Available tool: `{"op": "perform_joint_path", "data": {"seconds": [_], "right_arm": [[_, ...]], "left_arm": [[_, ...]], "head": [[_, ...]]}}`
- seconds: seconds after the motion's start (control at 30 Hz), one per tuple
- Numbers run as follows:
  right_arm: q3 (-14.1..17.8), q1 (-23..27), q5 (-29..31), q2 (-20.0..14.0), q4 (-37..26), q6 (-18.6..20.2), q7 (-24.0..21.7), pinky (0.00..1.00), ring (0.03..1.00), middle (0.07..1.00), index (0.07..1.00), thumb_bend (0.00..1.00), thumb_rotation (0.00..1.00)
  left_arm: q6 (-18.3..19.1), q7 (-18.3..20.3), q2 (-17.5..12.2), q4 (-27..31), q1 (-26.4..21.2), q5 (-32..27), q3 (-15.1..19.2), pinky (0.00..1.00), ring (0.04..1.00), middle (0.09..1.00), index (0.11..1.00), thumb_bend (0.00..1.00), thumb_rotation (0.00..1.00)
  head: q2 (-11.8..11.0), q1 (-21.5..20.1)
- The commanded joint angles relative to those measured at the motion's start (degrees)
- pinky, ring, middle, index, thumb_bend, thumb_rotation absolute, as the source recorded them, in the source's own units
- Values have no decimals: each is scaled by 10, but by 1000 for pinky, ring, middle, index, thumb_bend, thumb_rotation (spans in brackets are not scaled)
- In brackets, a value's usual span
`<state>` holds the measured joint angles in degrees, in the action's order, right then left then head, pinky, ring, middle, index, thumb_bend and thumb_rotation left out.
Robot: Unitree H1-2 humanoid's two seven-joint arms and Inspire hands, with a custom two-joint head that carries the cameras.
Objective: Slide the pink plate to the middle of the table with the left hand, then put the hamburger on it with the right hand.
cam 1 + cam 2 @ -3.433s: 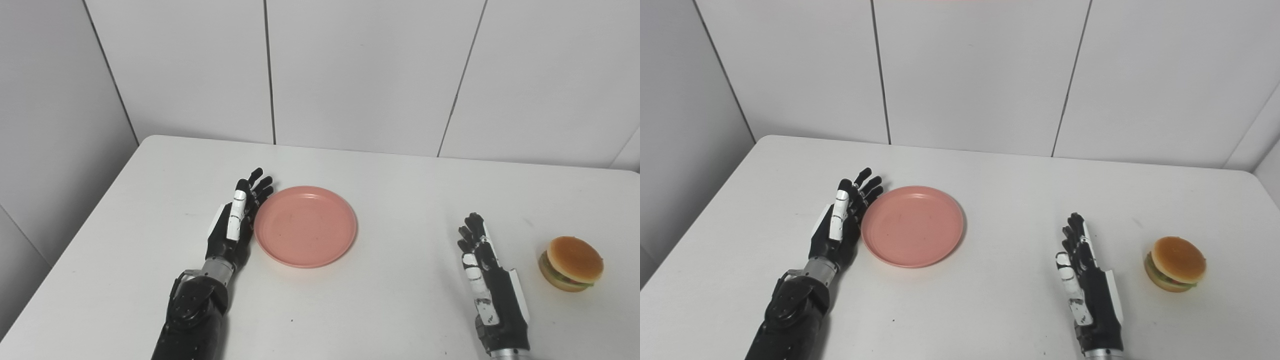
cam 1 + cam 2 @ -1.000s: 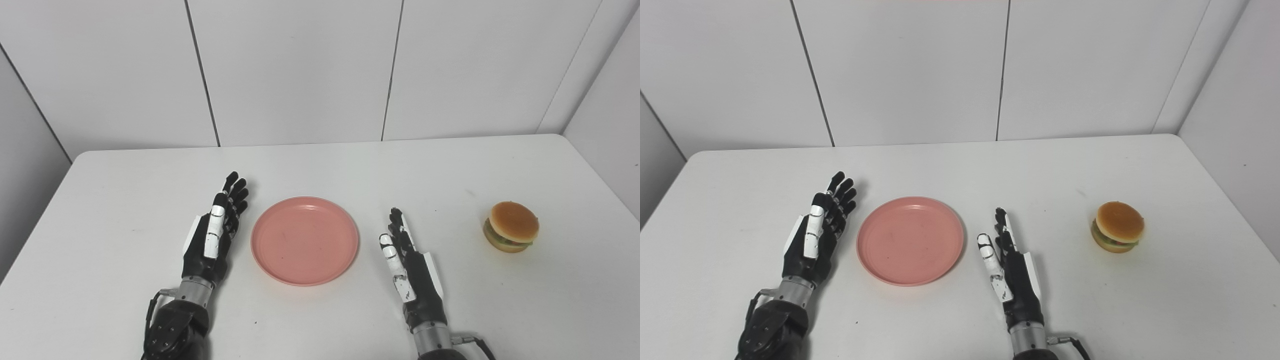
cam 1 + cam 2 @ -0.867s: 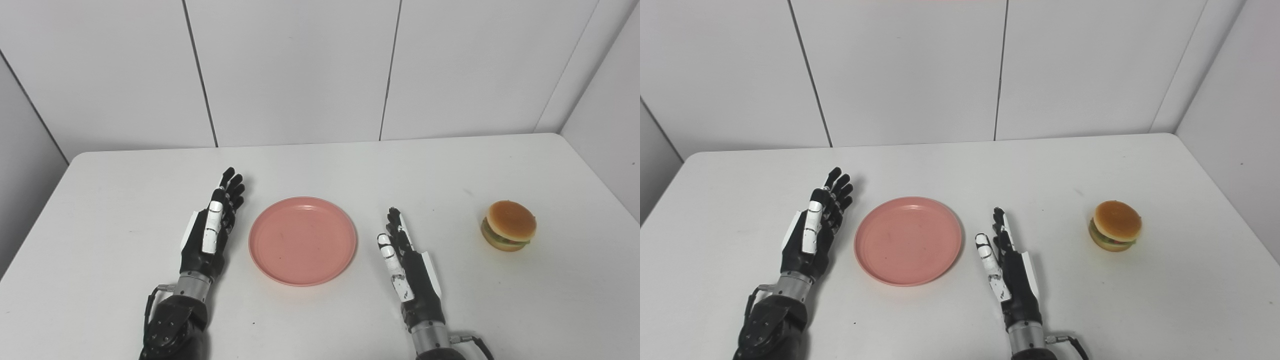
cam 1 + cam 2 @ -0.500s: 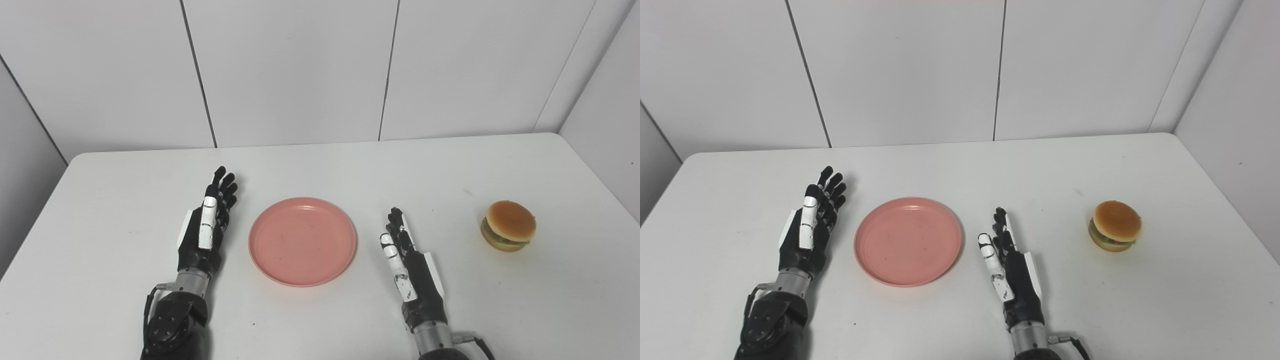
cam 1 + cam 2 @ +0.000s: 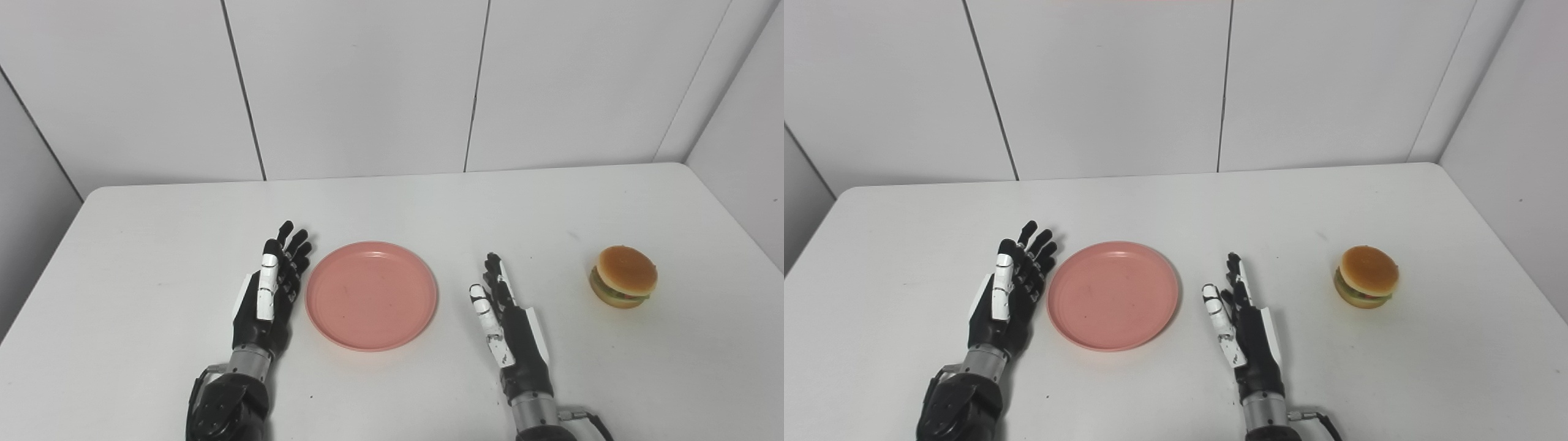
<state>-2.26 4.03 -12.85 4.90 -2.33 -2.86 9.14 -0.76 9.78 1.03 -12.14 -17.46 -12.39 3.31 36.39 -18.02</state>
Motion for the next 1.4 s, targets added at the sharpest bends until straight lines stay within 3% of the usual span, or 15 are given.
{"op": "perform_joint_path", "data": {"seconds": [0.0, 0.17, 0.4, 0.57, 0.7, 0.87, 1.0, 1.37], "right_arm": [[14, -5, -35, -20, 8, -37, 31, 972, 982, 973, 974, 583, 929], [30, 5, -53, -37, 6, -61, 63, 955, 974, 969, 984, 585, 857], [43, 18, -95, -65, 23, -92, 105, 935, 970, 970, 988, 615, 874], [54, 25, -139, -84, 35, -119, 152, 942, 967, 975, 983, 639, 787], [65, 31, -174, -94, 35, -103, 187, 962, 975, 981, 992, 708, 729], [73, 43, -229, -106, 48, -97, 233, 907, 962, 974, 994, 714, 610], [72, 50, -277, -109, 48, -67, 258, 852, 940, 967, 988, 728, 575], [83, 70, -318, -121, 69, -45, 323, 850, 908, 935, 936, 771, 488]], "left_arm": [[13, -4, 8, -10, 24, -4, -5, 971, 945, 940, 947, 629, 1000], [0, -3, 7, -25, 20, -1, -4, 964, 943, 938, 939, 624, 1000], [-9, -8, 3, -41, 11, 8, -3, 981, 961, 952, 952, 627, 1000], [-14, -8, 1, -48, 9, 7, -1, 999, 967, 951, 958, 627, 1000], [-17, 0, -4, -56, 6, 1, 1, 1000, 969, 955, 967, 629, 1000], [-13, 6, -13, -59, 1, -5, 6, 1000, 977, 967, 980, 634, 1000], [-3, 7, -13, -63, -5, -25, 20, 1000, 982, 972, 976, 627, 1000], [-17, 22, -30, -98, -21, -46, 28, 1000, 980, 973, 970, 617, 1000]], "head": [[0, -1], [-2, -1], [-2, -5], [-5, -16], [-8, -46], [-14, -84], [-16, -103], [-18, -149]]}}
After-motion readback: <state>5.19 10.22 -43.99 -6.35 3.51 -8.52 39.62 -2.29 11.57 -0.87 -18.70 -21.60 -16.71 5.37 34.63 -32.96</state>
